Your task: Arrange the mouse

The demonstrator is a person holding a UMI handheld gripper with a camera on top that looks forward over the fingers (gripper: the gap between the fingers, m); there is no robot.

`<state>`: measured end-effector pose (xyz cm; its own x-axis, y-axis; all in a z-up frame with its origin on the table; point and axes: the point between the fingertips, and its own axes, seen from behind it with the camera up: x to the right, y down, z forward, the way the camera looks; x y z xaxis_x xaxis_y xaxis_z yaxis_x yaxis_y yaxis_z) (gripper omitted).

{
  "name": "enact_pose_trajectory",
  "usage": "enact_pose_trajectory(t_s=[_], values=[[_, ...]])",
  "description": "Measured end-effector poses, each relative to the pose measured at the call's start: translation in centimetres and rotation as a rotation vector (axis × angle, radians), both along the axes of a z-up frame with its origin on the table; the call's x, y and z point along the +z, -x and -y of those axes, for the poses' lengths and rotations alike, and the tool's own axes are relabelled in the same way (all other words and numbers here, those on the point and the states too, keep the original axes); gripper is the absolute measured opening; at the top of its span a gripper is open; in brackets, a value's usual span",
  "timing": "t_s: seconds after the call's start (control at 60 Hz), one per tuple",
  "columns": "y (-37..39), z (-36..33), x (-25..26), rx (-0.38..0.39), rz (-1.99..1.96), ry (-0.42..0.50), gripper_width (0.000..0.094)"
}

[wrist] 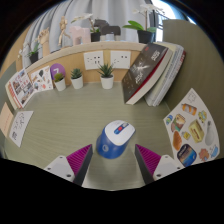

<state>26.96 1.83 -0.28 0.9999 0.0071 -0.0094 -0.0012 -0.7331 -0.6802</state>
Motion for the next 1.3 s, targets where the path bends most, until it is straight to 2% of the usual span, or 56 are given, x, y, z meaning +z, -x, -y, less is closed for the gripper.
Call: enact_pose_trajectory(t_s=[0.267, 0.4, 0.483, 0.533, 0.6, 0.717, 0.833, 0.85, 0.867, 0.917, 1.033, 1.133, 1.233, 1.3], values=[[2.3, -5.7, 0.0, 0.086, -0.053, 0.036, 0.0840], [2.4, -6.8, -0.8, 0.103, -0.016, 0.065, 0.0799], [1.9, -7.1, -1.1, 0.082, 0.000, 0.076, 0.0684], [1.7, -7.2, -1.1, 0.070, -0.003, 0.075, 0.0646], [1.3, -7.4, -1.1, 0.049, -0.004, 0.073, 0.0519], [1.2, -7.4, -1.2, 0.035, 0.009, 0.085, 0.0472], [1.1, -7.3, -1.2, 0.001, 0.018, 0.103, 0.0388], [1.1, -7.3, -1.2, -0.006, 0.018, 0.109, 0.0420], [1.1, -7.3, -1.3, -0.011, 0.017, 0.116, 0.0363], [1.0, -7.3, -1.3, -0.032, 0.017, 0.139, 0.0335], [0.9, -7.2, -0.8, -0.092, 0.068, 0.175, 0.0334], [2.2, -7.8, 3.7, -0.171, 0.086, 0.100, 0.0334], [5.8, -8.3, 12.1, -0.256, 0.074, -0.034, 0.0335], [9.5, -8.5, 18.1, -0.277, 0.062, -0.134, 0.0335]])
